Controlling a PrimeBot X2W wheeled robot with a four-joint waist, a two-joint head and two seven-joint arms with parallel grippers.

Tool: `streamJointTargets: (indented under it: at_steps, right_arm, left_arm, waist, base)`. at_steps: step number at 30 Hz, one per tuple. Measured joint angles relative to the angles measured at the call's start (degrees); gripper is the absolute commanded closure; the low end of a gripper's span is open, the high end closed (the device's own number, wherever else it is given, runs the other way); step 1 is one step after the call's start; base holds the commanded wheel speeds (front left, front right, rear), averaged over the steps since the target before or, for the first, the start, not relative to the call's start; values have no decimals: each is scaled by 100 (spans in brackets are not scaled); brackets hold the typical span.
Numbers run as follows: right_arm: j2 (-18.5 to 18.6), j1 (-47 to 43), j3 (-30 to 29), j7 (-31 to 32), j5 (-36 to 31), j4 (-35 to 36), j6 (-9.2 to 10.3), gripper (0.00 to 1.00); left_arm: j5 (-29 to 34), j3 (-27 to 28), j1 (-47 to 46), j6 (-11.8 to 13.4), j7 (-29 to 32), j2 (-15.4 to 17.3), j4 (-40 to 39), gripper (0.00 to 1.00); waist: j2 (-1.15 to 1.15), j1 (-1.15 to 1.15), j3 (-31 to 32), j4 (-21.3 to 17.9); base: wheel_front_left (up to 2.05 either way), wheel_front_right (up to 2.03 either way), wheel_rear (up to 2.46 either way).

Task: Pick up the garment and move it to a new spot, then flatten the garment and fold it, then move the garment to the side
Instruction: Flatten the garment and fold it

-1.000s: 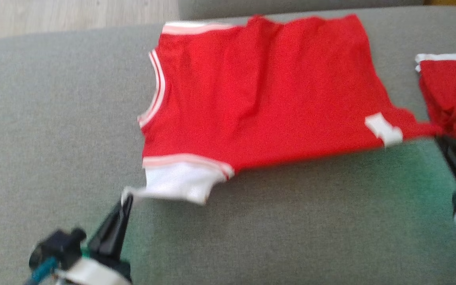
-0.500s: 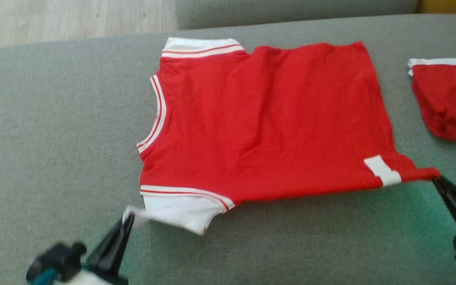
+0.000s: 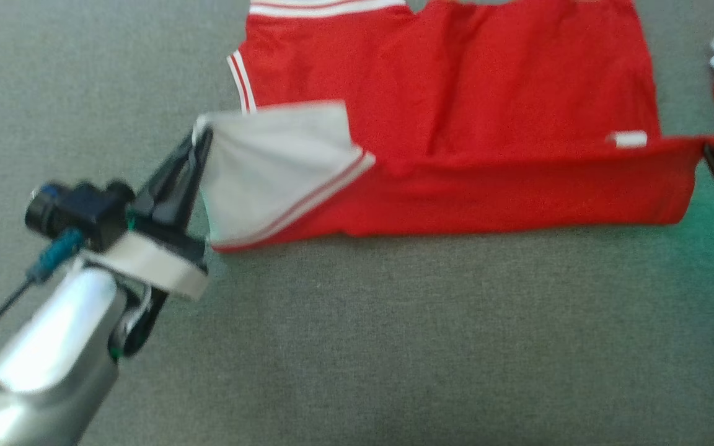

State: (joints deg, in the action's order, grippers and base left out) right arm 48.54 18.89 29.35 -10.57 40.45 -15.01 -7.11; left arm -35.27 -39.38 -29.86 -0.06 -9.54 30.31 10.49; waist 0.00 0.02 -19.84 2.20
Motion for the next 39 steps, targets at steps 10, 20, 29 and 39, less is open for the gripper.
streamJointTargets:
  at_steps: [10,20,29,39]
  right_arm:
    - [-409,1065,383,-164,-9,-750,0,0]
    - [-910,808,-258,-364,-347,-832,0,0]
    - [-1357,-9,-730,-364,-654,-561,0,0]
    - [-1356,-115,-887,-364,-755,-521,0,0]
  left_arm:
    - [214,134,-911,-29,-385,-548,1326,8]
    - [146,615,582,599,-491,-1136,1058,0]
    - [90,1023,1380,869,-510,-1480,1390,0]
    - [242,1299,1222,531,-516,-1640,1635,0]
  waist:
    - [0,0,-459,4]
    - [0,-3,-157,-90]
    - [0,-3,36,-204]
    - [0,-2,16,-183]
  base:
    - [0,0,0]
    - [0,0,0]
    - [0,0,0]
    - [0,0,0]
